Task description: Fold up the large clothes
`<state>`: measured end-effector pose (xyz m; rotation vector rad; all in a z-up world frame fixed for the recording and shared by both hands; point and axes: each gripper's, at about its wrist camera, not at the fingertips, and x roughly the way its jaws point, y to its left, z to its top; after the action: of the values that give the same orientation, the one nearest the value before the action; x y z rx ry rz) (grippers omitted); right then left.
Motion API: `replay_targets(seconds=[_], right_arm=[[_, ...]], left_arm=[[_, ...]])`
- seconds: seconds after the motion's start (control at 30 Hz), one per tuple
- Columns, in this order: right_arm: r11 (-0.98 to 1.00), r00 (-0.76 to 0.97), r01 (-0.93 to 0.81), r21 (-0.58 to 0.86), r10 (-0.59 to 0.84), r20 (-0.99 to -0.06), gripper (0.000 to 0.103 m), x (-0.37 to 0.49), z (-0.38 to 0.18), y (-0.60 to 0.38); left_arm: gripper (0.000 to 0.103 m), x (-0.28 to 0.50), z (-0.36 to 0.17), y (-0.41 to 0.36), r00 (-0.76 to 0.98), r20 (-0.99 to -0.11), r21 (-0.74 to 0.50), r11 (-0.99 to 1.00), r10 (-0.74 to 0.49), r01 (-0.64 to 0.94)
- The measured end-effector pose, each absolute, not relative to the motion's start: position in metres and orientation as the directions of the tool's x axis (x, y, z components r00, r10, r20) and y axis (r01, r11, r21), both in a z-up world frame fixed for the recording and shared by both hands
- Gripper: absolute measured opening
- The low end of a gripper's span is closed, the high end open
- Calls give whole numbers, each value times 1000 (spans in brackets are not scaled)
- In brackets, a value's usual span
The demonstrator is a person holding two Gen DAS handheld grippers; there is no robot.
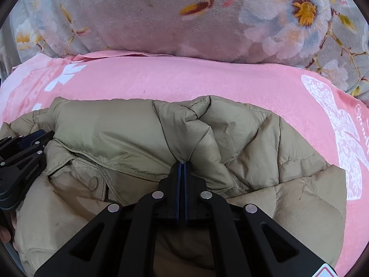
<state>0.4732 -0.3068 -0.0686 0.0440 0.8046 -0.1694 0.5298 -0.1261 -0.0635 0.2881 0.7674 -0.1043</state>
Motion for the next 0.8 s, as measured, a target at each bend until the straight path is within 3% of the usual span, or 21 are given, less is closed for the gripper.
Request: replay_targets(seconds=[0.13,0.2,0.27,0.3,0.37,0.43,0.53,0.7,0.8], right_arm=[[965,721,141,222,54,-690,1,463,-67,-335],[936,724,180,303,83,-684,2,443,-62,-346],[902,737,193,386,127,-664,24,400,-47,-351],[899,753,168,404,148,-642,32,370,-36,-351],[920,777,139,367,129,-616,58,297,-16,-349],[936,789,143,320,87,-608,69,239,-7,-348],[940,769,174,292,55,-636,75,134,-10,-358],[893,712,264,365,75,-698,75,15,-49,-372],[846,719,284,451,124,-684,75,-22,-73,-371]], left_arm=[[23,528,-62,-126,722,-692,224,955,14,196],[26,517,-56,-114,705,-708,164,964,-33,210],[59,488,-38,-91,692,-717,77,977,-85,199],[69,468,-28,-78,695,-709,36,978,-120,205],[87,422,-11,-48,703,-690,-11,974,-171,226],[89,367,-2,-11,687,-696,-40,967,-209,252],[90,312,-7,39,641,-733,-81,965,-226,248],[90,218,-52,140,531,-796,-268,955,-292,122],[90,182,-73,170,509,-793,-358,932,-335,55]])
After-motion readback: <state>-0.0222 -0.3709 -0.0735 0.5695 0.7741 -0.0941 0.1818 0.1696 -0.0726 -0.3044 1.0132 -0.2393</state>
